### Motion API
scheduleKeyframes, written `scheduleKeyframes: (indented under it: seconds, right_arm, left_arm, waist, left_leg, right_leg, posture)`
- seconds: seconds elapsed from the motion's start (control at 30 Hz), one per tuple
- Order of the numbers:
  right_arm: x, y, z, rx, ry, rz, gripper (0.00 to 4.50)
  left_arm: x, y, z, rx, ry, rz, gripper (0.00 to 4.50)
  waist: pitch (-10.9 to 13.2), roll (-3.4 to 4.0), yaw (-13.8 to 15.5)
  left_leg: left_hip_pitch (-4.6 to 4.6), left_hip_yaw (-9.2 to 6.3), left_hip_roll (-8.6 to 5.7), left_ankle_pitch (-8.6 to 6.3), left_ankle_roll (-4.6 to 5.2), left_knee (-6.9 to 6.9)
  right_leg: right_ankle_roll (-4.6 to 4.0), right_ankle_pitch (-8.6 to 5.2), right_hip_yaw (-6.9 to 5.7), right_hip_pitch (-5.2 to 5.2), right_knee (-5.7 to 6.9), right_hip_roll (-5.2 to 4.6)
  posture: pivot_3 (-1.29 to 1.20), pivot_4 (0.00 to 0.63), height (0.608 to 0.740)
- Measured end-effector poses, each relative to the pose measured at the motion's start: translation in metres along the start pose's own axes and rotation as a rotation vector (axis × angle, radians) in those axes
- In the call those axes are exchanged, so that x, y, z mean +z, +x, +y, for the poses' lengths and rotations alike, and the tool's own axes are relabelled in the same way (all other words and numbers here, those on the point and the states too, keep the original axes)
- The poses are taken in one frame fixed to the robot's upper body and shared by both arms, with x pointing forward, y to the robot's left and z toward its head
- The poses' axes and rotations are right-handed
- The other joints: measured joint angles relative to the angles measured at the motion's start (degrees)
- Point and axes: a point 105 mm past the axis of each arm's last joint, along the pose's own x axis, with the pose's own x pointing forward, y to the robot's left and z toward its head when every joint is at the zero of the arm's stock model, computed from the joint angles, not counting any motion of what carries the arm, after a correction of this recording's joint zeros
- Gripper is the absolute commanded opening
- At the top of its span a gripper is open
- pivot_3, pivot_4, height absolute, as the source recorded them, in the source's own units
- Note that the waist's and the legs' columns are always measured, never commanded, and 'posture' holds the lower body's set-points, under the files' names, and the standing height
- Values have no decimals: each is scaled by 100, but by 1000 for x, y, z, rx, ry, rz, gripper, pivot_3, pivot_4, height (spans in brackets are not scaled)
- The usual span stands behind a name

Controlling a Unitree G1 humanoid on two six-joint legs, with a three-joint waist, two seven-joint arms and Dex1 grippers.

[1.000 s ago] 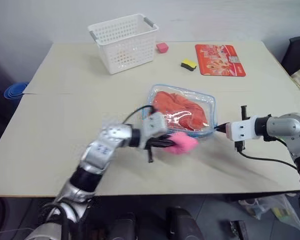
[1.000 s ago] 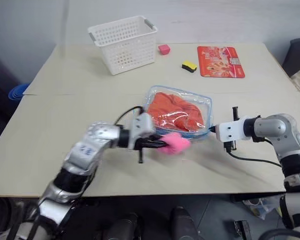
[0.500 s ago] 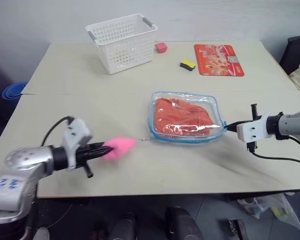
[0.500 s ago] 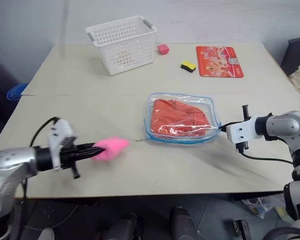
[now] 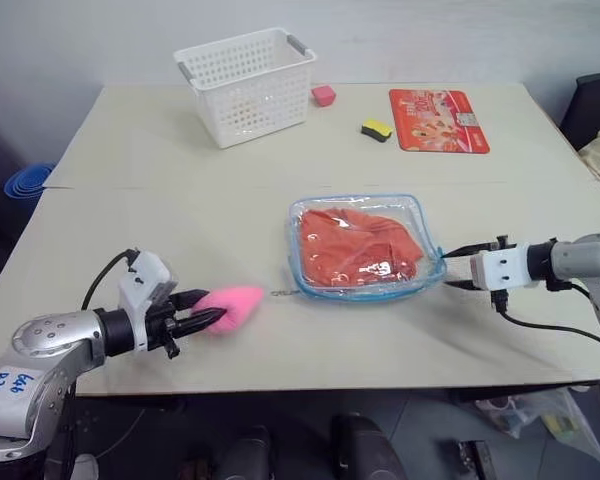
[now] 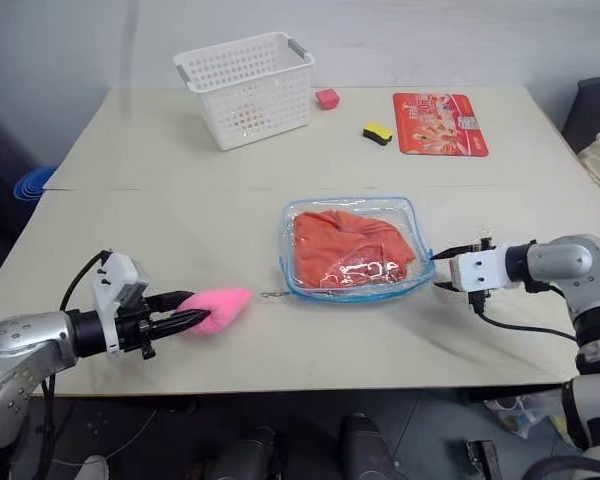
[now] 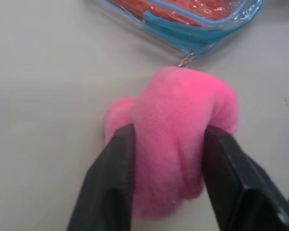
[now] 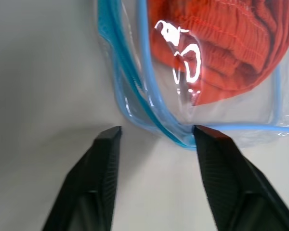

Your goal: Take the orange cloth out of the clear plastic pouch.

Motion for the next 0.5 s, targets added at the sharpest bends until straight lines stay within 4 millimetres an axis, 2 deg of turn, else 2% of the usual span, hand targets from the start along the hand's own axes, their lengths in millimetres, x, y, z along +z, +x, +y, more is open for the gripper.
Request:
scheduleKeyframes:
  seconds: [0.1,0.13,0.23,0.3,0.37,0.43,0.5]
  right_arm:
    - [-1,-10,6,-7,67,-5,4482]
    - [0,-14,7,-21,93,-10,4500]
    - [-2,-29,17,-42,189,-3,4500]
    - [0,-37,26,-48,280,-14,4500]
    - [10,-42,35,-37,405,-50,4500]
    - [19,-45,37,-48,492,-93,4500]
    - [40,-46,39,-54,646,-184,4500]
  left_arm:
    - [1,-8,6,21,11,16,3817]
    - [2,-14,9,20,12,17,4115]
    - [13,-38,19,-1,43,15,4115]
    - [32,-53,29,6,93,16,4115]
    - [58,-60,28,-33,179,11,4115]
    - [71,-54,22,-85,252,2,4115]
    - [86,-20,12,-162,437,-1,4115]
  waist:
    - [0,0,6]
    - [0,0,4]
    - [0,0,8]
    - [0,1,44]
    - [-1,3,79]
    - [-4,18,92]
    - [-8,31,185]
  left_leg:
    - [0,-2,1,0,0,0]
    - [1,-2,2,0,0,0]
    - [-1,-7,5,-1,-1,-1]
    - [-2,-15,1,-1,0,-1]
    - [-4,-24,0,-5,4,-1]
    - [-3,-23,-5,-8,9,-1]
    - [-4,-28,-5,-7,6,-2]
  right_leg:
    - [0,0,0,1,-1,-1]
    - [0,0,0,1,-1,-1]
    - [-5,-3,-5,0,-2,-2]
    - [-6,-3,-11,5,-4,-7]
    - [-6,-3,-16,10,-11,-11]
    - [-6,-3,-15,13,-14,-16]
    - [-5,-3,-19,16,-18,-15]
  posture:
    - [0,150,740]
    - [0,150,740]
    - [0,150,740]
    - [0,150,740]
    - [0,150,740]
    - [0,150,740]
    - [0,150,740]
